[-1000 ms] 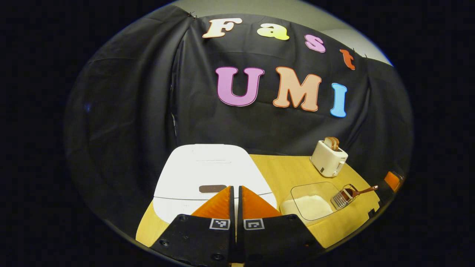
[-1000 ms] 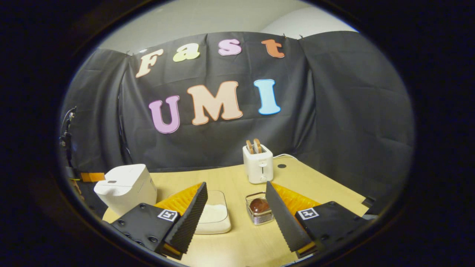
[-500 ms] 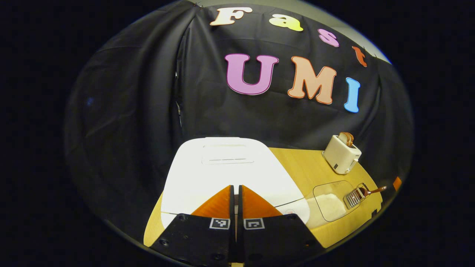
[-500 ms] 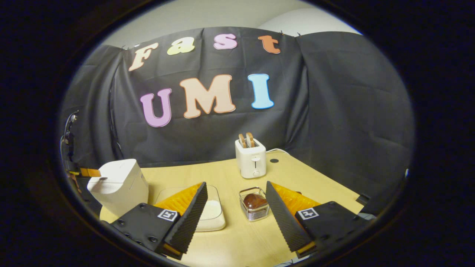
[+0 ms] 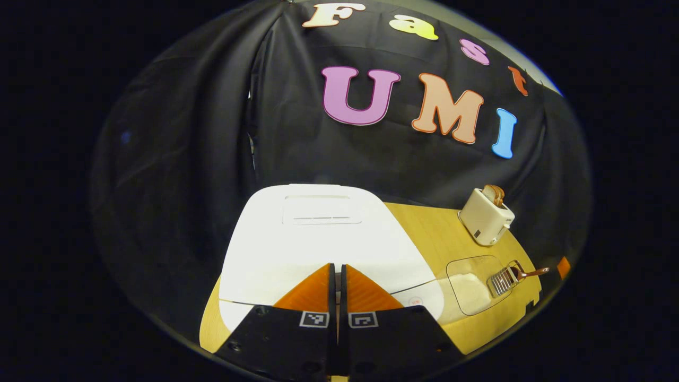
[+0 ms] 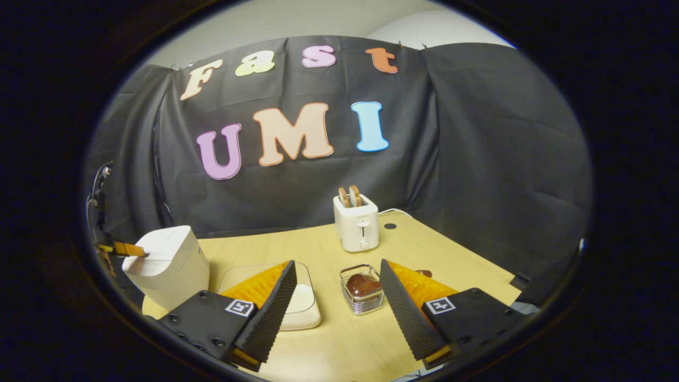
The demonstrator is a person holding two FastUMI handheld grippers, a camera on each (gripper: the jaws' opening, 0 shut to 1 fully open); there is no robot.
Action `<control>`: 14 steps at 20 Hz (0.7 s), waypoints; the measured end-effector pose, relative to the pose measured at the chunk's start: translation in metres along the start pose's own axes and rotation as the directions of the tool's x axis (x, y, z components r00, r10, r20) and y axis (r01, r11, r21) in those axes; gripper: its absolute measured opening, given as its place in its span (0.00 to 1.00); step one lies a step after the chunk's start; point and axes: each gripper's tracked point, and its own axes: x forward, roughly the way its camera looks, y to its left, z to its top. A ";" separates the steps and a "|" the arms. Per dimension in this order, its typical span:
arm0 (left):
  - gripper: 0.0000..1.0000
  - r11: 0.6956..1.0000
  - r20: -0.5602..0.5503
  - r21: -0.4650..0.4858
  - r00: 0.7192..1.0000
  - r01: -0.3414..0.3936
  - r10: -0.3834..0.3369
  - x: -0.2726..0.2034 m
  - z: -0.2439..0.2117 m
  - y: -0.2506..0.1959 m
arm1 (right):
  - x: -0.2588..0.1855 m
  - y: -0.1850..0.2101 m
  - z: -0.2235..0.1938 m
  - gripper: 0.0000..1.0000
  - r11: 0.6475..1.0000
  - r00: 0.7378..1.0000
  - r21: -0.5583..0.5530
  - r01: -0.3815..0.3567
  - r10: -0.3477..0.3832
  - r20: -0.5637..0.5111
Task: Close the left gripper, press the button to open the rice cooker; take a wooden spoon from the chopstick holder with the right hand, scoop a spoonful of rice and pour it into the rice cooker, then put the wooden spoon back into the chopstick holder.
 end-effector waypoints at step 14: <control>0.00 0.992 0.305 0.057 0.948 -0.110 0.088 -0.032 0.109 -0.008 | 0.005 -0.024 -0.007 1.00 1.000 1.000 0.019 -0.007 0.007 -0.008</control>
